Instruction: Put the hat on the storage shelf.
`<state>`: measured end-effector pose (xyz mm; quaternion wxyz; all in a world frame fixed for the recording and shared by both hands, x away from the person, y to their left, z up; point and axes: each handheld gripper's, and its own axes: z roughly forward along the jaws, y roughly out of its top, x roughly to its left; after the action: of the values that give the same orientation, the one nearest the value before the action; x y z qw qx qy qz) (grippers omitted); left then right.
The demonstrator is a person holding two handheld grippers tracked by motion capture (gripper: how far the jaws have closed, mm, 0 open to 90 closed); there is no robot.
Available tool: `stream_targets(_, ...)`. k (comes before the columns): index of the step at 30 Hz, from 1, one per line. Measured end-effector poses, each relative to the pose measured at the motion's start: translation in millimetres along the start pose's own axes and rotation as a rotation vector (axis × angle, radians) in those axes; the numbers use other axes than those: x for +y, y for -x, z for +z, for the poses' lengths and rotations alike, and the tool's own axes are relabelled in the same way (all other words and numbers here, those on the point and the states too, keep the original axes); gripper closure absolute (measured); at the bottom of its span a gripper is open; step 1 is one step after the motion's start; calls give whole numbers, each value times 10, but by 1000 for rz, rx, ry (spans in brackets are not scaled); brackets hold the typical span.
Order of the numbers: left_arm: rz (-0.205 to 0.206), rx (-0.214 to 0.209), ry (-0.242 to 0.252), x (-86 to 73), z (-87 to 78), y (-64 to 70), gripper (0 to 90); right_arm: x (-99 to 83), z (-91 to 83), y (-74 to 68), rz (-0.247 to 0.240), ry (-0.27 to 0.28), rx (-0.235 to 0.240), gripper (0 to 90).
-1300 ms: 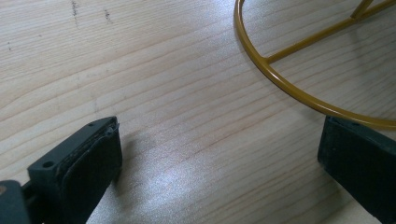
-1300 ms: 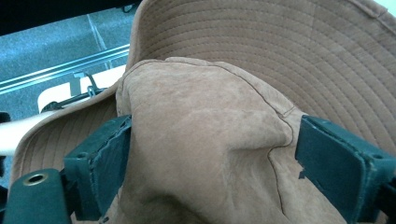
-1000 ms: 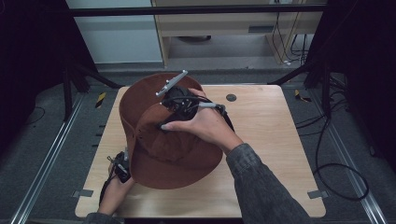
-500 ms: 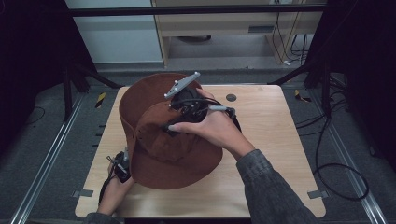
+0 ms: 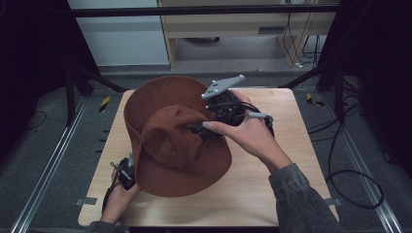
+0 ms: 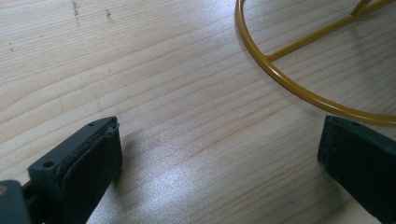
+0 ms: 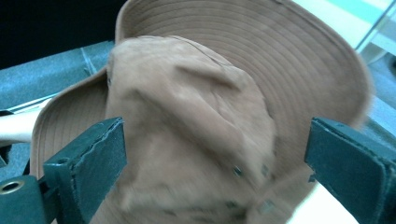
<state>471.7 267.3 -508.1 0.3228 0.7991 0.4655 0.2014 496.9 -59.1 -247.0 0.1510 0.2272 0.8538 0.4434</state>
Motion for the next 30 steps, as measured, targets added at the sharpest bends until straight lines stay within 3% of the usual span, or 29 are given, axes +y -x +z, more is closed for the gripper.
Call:
stream_targets(4, -1, 1, 0, -1, -1, 2, 0, -166, -166, 126, 35, 22, -36, 62)
stream_targets(11, -2, 0, 0, -1, -1, 2, 0, -565, -298, 337, 94, 27, -127, 84)
stream_targets(18, 0, 2, 0, -3, -3, 1, 0, -1018, -319, 469, 157, 15, -174, 94)
stream_targets(30, 2, 1, 5, -29, -21, -55, 0, -1769, -289, 541, 242, -12, -224, 101)
